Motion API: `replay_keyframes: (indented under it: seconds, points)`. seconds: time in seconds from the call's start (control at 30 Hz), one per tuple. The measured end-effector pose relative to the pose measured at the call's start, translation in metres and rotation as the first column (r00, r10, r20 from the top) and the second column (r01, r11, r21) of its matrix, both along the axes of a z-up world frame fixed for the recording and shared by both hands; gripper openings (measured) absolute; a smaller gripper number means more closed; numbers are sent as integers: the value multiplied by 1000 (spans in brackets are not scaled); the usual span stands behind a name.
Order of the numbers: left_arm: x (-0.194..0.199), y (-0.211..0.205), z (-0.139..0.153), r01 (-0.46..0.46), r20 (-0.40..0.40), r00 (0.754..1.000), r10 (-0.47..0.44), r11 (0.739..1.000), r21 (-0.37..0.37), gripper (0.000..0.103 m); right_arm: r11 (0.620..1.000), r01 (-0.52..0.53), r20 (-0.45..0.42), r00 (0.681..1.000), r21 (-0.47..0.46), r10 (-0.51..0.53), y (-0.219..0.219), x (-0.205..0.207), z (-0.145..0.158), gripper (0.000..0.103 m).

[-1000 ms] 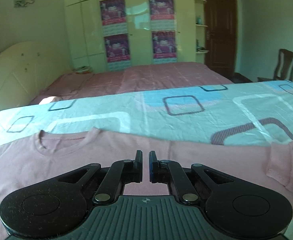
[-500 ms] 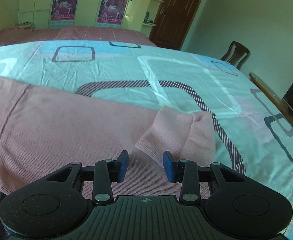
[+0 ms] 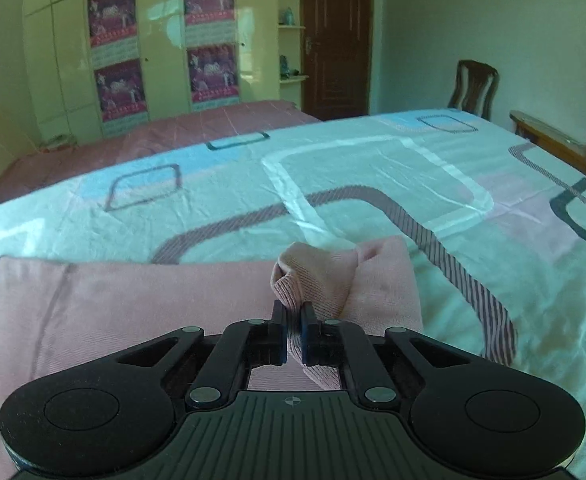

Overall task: Fold small clothes
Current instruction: 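Lift the held sleeve with the right tool and fold it across the body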

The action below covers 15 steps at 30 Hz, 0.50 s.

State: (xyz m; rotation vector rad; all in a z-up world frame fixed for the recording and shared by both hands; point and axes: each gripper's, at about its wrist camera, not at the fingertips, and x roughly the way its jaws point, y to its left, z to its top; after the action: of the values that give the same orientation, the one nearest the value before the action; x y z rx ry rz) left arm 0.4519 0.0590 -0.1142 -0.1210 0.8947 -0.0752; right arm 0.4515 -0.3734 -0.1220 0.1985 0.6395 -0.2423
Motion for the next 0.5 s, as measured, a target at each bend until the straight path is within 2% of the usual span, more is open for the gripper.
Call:
replay_keyframes:
  seconds: [0.13,0.2,0.37,0.5]
  points:
    - [1,4,-4,8,-2,1000,-8,1000,-8,92,991,-128,40,991,40,127,58,5,22,5]
    - [-1,9,-4,11,0,1000,-11,1000,-17,92,976,-211,59,976,55,208,98,11,29,5]
    - [-7,34,-3,0,5,1000,1,999,-36,92,921,-380,76,924,87,375,192,25,37,5]
    - [-14,60,-2,-18,12,1000,18,999,-38,92,864,-496,65,868,89,492,267,33,29,5]
